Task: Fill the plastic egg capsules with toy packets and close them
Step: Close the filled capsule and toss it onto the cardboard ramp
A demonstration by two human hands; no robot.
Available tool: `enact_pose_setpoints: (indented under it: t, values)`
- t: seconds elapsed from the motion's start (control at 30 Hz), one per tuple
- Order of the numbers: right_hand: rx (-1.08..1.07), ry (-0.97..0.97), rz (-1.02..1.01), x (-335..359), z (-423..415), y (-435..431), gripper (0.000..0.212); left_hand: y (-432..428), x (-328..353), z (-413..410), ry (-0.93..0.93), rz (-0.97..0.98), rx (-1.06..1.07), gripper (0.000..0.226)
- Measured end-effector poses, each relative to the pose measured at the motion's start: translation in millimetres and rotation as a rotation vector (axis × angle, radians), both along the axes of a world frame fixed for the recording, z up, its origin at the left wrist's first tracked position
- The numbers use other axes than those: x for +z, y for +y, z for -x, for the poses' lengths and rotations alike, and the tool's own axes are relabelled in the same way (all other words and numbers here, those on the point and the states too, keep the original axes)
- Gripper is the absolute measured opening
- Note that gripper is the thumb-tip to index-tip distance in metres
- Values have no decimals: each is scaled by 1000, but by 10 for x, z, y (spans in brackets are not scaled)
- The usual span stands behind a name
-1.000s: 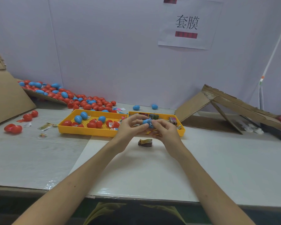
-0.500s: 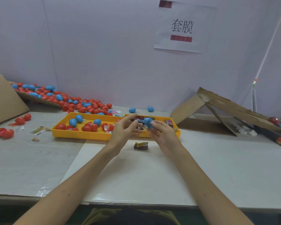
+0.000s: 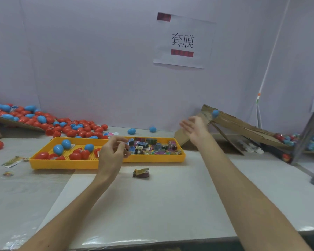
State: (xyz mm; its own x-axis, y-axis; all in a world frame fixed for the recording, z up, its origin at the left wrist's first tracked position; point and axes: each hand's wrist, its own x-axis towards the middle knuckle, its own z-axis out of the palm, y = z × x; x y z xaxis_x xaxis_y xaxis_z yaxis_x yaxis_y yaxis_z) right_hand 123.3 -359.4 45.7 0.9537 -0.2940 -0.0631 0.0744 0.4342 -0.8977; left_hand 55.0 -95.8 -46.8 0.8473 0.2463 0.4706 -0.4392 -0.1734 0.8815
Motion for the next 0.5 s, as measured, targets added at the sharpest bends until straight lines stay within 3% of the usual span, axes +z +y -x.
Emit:
enact_pose_setpoints:
  t: [0.33, 0.43, 0.5]
  values:
    - [207, -318, 786, -801, 492, 617, 27, 121, 27, -9, -7, -186, 250, 22]
    - [268, -367, 1075, -950, 594, 660, 32, 222, 22, -41, 43, -437, 383, 24]
    - [367, -377, 1114, -967, 648, 674, 31, 313, 6, -87, 156, -613, 467, 31]
